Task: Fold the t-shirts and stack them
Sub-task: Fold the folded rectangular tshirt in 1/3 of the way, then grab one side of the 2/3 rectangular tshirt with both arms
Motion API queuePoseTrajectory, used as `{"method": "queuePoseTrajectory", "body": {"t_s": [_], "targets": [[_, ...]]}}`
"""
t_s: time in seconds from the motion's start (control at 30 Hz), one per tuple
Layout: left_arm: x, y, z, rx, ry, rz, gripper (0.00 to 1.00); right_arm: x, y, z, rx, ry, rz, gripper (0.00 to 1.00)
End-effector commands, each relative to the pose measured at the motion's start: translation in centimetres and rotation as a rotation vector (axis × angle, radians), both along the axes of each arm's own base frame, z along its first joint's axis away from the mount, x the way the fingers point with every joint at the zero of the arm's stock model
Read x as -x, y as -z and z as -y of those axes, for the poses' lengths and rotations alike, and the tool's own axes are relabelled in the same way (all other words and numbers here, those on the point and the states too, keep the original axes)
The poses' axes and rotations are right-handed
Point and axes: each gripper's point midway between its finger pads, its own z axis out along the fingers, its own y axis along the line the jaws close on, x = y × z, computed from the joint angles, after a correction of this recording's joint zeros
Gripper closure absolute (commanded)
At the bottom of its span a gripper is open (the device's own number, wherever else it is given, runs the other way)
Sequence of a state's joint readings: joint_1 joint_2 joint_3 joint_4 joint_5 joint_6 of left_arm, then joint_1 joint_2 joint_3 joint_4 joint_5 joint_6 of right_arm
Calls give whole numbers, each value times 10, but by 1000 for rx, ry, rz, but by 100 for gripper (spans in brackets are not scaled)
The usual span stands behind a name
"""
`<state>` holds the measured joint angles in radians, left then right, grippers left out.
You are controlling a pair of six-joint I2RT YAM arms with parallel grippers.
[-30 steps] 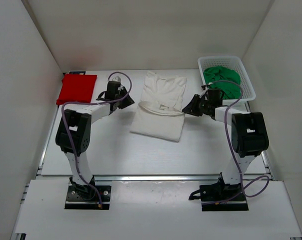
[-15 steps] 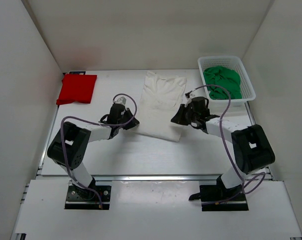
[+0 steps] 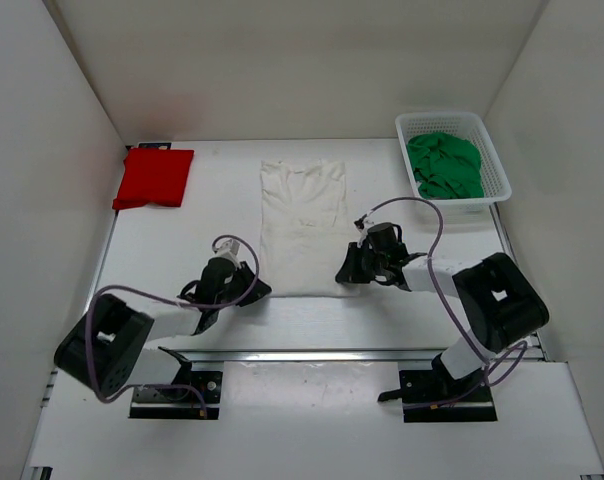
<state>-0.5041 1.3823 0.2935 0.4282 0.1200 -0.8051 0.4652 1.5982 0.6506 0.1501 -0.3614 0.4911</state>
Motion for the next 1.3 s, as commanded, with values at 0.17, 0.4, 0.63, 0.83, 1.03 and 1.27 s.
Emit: {"method": "queuePoseTrajectory", "body": {"t_s": [0.17,0.4,0.63,0.83,1.03,1.27], "targets": [[24,-24,-39,-18,-62,47,71,40,-23,3,-45,-68,44,85],[38,-9,-58,-54,-74,11,60,45,-38,42,-103,63,89,59],[43,3,-36,-101,32,-56,52,62,-14,45,-104,65,3,56],[49,14,-36,-138,53,-85,55,66,-2,41,-136,47,-62,64],[53,18,-36,-184,80,-97,59,63,4,43,-120,56,-81,73],[55,24,-35,-191,96,-115,79,64,2,42,-120,57,-67,96]]}}
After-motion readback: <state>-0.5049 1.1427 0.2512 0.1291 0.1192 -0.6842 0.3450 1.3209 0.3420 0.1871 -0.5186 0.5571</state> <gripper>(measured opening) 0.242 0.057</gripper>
